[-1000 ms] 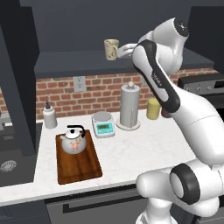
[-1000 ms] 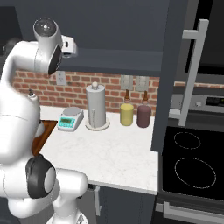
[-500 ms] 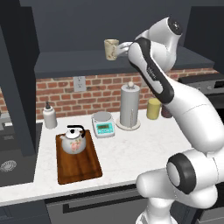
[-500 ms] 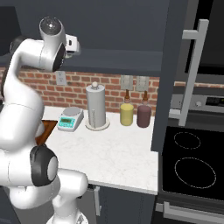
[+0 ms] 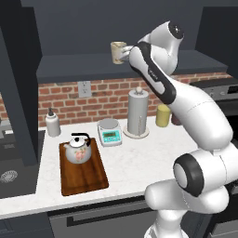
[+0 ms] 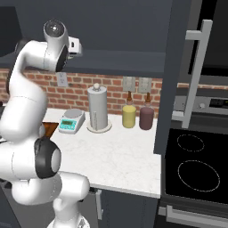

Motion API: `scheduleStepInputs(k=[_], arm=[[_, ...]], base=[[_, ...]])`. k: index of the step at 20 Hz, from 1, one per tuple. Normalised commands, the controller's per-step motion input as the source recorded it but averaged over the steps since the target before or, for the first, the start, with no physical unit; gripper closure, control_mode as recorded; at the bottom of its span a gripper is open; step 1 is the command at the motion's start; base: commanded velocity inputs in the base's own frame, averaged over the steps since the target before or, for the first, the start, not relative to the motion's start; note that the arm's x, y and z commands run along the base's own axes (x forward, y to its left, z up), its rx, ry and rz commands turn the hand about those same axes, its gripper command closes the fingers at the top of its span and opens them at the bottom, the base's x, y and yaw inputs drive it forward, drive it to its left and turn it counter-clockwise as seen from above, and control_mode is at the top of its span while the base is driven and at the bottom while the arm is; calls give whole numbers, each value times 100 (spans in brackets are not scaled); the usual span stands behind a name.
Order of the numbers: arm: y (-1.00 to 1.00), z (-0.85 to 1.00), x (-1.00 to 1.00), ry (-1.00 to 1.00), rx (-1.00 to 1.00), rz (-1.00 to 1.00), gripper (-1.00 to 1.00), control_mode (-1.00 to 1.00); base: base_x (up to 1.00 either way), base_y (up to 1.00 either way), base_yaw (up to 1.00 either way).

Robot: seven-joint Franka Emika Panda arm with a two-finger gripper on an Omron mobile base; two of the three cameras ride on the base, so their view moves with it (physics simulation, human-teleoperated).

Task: Pick the kettle from the counter and place it on the tray. Then pick the mug from the cabinet and place it on the tray. Then close the cabinet doors.

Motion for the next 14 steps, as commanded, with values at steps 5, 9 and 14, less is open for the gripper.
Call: scheduleStepInputs(k=[5,9,14], arm=[[8,-4,40,0,0,0,-100,-100],[0,0,46,0,0,0,-100,-100],[7,-3,45,0,0,0,-100,-100]], base=[[0,0,0],[0,0,0],[0,0,0]])
